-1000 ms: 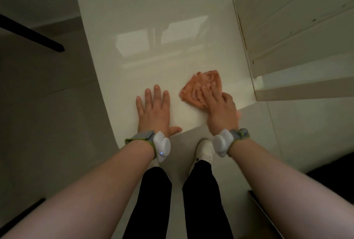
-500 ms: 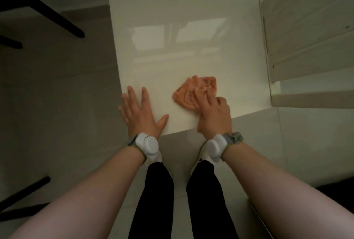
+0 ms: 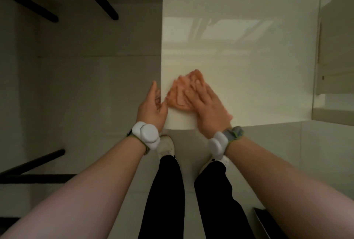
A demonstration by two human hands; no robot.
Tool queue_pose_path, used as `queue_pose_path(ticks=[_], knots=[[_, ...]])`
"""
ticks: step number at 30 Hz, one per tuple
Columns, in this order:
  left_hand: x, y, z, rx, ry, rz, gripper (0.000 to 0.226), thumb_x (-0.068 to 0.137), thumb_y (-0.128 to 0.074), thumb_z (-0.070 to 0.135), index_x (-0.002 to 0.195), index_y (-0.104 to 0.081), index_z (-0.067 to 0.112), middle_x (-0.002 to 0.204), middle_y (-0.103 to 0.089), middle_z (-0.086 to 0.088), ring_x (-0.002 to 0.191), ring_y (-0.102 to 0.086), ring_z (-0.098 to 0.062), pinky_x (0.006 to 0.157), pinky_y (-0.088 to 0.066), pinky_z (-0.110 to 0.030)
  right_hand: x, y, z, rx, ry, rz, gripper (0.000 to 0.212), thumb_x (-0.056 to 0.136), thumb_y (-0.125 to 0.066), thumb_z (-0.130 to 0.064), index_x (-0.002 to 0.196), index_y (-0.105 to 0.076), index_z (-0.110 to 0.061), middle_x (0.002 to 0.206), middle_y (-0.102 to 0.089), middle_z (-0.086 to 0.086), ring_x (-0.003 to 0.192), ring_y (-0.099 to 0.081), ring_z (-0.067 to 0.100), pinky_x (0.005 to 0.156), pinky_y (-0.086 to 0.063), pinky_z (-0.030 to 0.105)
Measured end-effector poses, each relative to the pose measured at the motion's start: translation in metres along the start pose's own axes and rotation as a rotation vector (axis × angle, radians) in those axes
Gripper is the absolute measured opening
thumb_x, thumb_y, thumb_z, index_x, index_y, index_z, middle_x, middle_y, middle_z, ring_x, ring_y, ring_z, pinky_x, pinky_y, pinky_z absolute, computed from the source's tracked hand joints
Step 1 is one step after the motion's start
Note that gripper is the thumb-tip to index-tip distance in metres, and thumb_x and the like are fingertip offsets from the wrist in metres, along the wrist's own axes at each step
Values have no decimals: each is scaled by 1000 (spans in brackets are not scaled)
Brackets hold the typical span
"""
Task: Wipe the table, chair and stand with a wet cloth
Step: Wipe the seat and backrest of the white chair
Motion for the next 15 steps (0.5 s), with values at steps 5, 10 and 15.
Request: queue_pose_path(ticks=[5, 10, 15], knots=[[8, 12, -13, -109, 18, 1, 51, 97, -38, 6, 146, -26, 14, 129, -56, -9, 110, -59, -18, 99, -46, -35, 26, 32, 26, -34, -282, 187, 52, 76, -38, -9, 123, -61, -12, 135, -51, 22, 106, -52, 48, 88, -46, 49], [9, 21, -15, -67, 67, 111, 45, 98, -34, 11, 142, -34, 19, 113, -61, -7, 103, -60, -21, 93, -49, -34, 15, -9, -50, 53, 112, -9, 39, 78, -58, -15, 115, -66, -23, 131, -58, 9, 112, -55, 39, 92, -46, 41], [-3, 6, 22, 239, -169, 122, 44, 93, -34, 8, 136, -43, 4, 140, -42, -18, 130, -40, -29, 107, -25, -20, -41, 1, -11, 52, 232, -43, 34, 87, -45, -17, 110, -70, -25, 131, -59, 3, 114, -58, 34, 93, -46, 44]])
Point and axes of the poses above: each hand's wrist, its own x-axis towards the middle knuckle, its own y-axis out of the back of the hand, z = x × y, the point moved 8 cm from there along x, towards the middle knuckle
